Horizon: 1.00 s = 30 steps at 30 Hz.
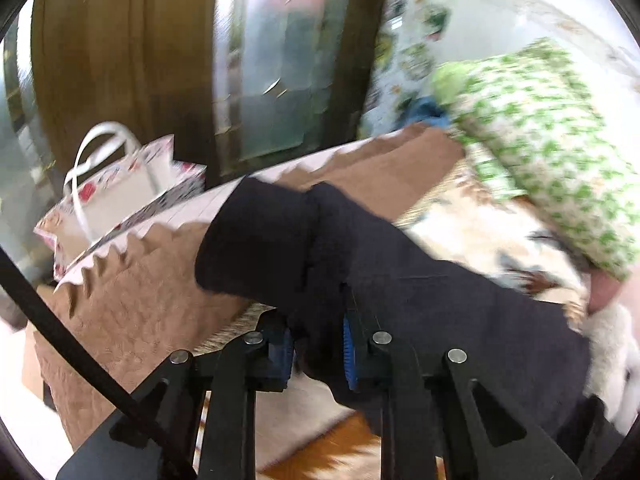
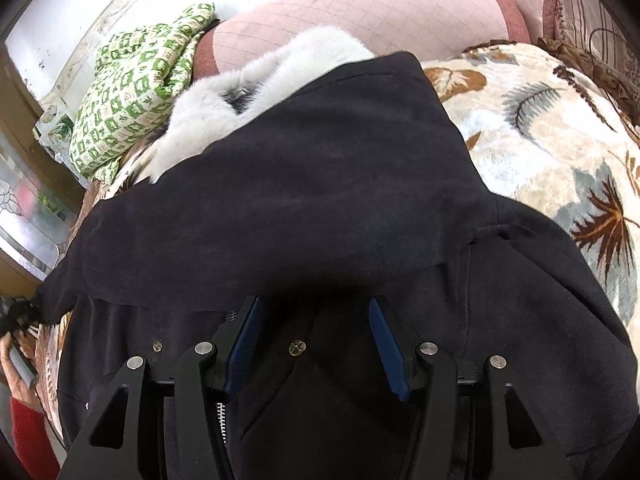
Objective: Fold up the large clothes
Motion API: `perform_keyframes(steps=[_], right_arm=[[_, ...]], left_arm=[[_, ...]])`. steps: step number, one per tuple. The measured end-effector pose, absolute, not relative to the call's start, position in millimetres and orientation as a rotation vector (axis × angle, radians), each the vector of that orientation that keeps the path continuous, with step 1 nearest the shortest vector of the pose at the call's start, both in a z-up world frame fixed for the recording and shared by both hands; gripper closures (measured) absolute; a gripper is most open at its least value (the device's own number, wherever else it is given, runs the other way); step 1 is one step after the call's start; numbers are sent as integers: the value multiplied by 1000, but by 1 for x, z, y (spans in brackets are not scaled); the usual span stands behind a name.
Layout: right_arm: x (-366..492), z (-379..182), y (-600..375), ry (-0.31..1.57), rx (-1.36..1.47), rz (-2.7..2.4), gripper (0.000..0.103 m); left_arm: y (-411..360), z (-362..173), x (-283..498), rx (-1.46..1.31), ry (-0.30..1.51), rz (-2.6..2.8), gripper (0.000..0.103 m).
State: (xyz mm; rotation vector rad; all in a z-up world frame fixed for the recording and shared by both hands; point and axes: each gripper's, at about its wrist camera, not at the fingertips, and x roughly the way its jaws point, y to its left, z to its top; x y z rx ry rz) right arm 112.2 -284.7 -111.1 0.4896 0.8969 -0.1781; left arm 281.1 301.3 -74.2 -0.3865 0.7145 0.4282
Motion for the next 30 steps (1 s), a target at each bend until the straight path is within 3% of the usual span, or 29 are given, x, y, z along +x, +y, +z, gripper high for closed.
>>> perform_keyframes(steps=[9,15,18,20,26,30], right_arm=[[106,-90,-280,817,455,-176,44],[103,-86,-281,801,473,-172,44],[103,-86,-284,795,495,-176,44],[105,-87,-286,798,502,-176,44],[112,-93,-283,816,543,-124,44],[121,-96,-275,820,563,-61,44]], left_arm=[[148,-23,227,-256,645,-20,88],[39,-42,208,-192,740,-337,87],[1,-69,210,-172,815,-398,67],[-10,-79,211,-147,849,-423,47],[-11,-58,174,-110,784,-505,25],[20,-45,151,-199,695,-466,19]])
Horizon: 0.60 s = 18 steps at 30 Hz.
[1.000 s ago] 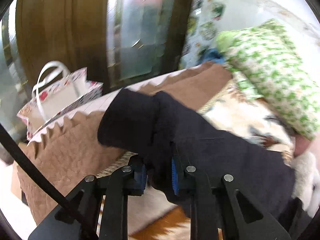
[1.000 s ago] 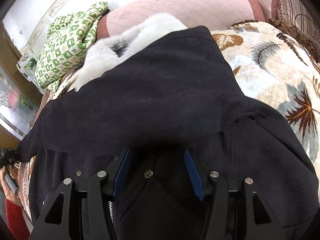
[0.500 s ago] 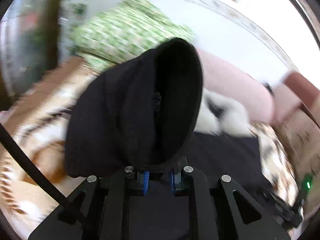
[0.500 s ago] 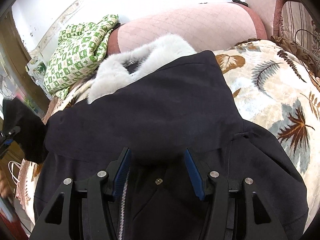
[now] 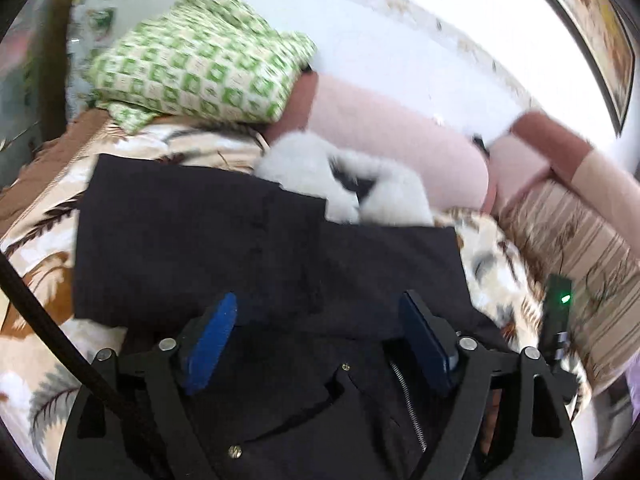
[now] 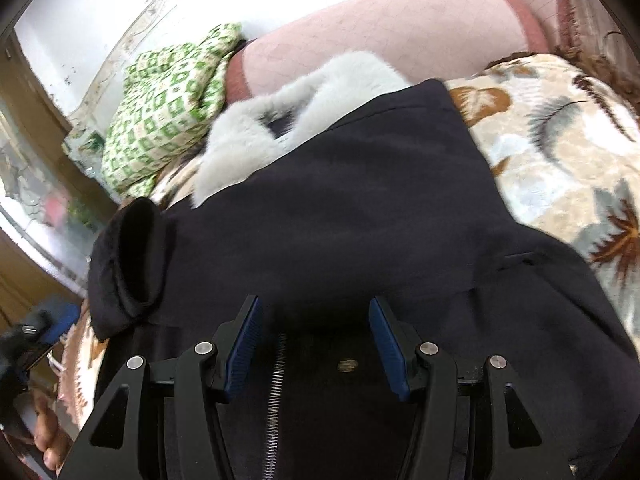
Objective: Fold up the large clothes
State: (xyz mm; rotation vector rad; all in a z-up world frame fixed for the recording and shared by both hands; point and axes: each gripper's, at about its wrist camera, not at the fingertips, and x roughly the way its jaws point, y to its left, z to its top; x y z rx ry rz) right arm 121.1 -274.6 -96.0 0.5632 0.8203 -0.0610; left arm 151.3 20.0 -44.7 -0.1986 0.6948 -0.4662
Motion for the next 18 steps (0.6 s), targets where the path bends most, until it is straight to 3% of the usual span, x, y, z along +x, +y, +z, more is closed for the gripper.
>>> perform_keyframes(steps=[4,9,18], right_arm=[[122,-94,-263,799,558,-1,43],[113,-88,-237,776,489,46,35],[155,-75,-190,788,499,121,33]], left_arm=[[43,-63,145,-244,726,-386,19],[59,-100,169,-194,926,-252,19],[121,-92,182,-373,880,-114,19]])
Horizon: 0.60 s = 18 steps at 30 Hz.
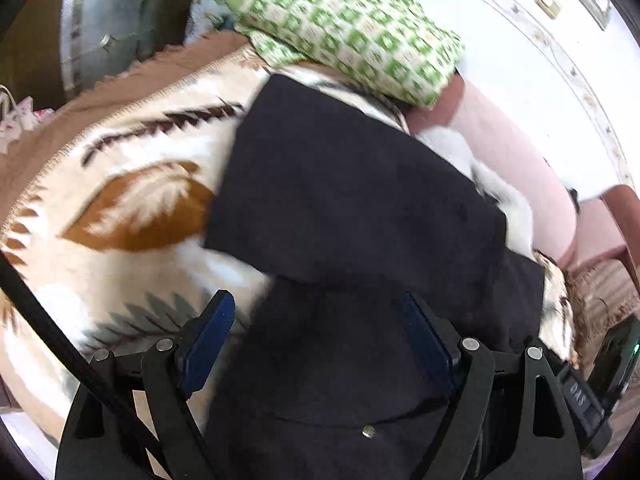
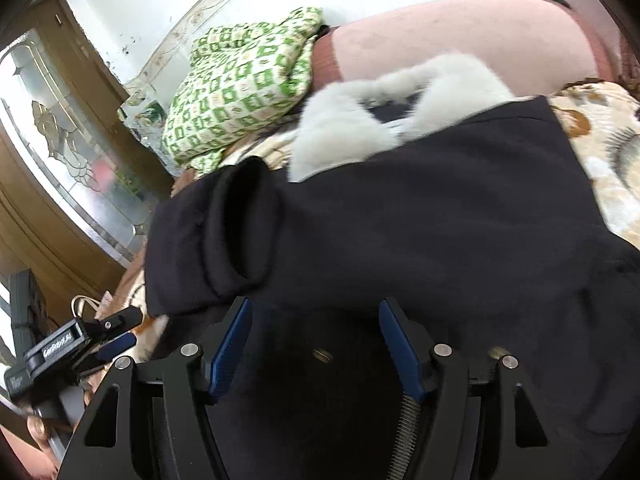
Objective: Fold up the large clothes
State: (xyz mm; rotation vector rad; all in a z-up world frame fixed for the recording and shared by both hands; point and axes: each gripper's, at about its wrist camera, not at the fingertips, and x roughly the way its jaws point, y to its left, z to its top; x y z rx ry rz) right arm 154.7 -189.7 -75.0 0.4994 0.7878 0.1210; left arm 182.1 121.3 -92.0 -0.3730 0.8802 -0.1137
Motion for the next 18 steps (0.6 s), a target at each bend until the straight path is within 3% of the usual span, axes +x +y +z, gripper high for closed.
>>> perform_keyframes(steps=[8,10,11,13,18], right_arm=[[229,-86,-153,872,523,133,34],[239,-91,-143,895,518,143,44],[243,-91,-136,916,503,157,66],[246,-86,-130,923,501,198,89],[232,-46,-128,851,408,211,93]], left_arm=[[138,-77,191,-353,796,1,18],[136,-75,193,-335,788,3,16],[135,-74,194,-325,786,-2,16],[133,-73,193,-312,782,-2,15],[136,-70,190,-313,767,14,15]])
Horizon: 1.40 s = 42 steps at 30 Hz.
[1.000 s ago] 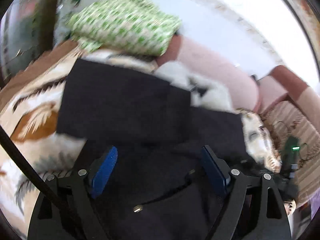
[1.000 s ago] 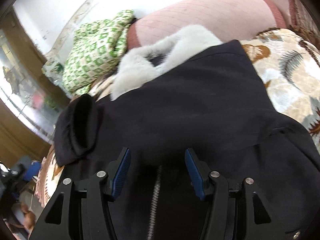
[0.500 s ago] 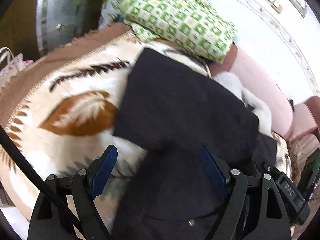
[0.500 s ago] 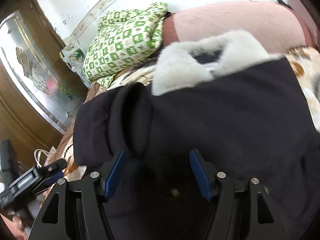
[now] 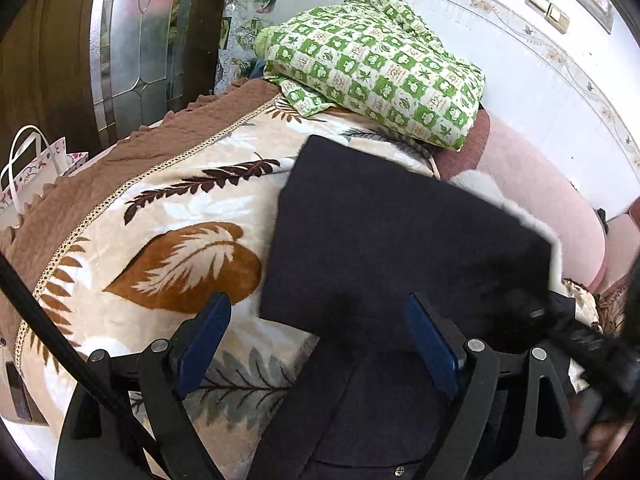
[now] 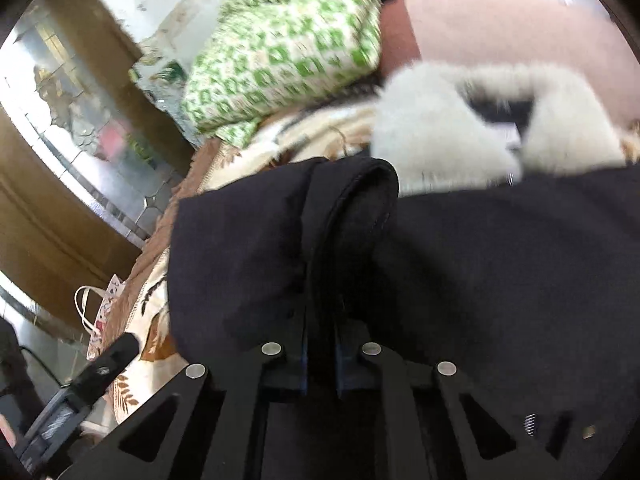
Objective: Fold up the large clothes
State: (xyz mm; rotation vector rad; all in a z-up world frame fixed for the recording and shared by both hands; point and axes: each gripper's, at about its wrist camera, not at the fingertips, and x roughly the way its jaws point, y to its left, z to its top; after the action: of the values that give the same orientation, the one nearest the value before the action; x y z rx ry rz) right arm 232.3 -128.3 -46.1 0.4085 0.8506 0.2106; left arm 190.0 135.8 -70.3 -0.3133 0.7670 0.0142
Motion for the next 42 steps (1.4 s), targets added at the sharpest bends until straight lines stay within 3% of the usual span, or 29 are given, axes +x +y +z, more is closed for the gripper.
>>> perform_keyframes(steps=[7,13,22,33,35,37,38,39,42], right_arm=[[192,14,-190,668,413,110,94],[157,14,-274,633,415,-117,94],[155,-55,-360,770,427,-397,95],[181,-134,-378,907,558,-381,90],[175,-135,-383,890,585,-367,83],[167,-127,-387,885,593,-391,67],[162,-118,-388,884,581,-421,51],[155,-109,-390,866,563,-451,43],[131,-77,-393,766,532,-526,39]], left_arm=[[153,-74,190,-401,773,39,15],[148,-79,194,-401,796,43,15],[129,-89,198,-340,829,28,15],[115,-91,203,-299,847,15,15],[111,-90,201,-280,841,9,15],[109,-88,199,-260,833,9,15],[109,-87,197,-252,828,12,15],[109,-87,196,-248,823,18,15],[114,-85,195,-252,816,40,15]])
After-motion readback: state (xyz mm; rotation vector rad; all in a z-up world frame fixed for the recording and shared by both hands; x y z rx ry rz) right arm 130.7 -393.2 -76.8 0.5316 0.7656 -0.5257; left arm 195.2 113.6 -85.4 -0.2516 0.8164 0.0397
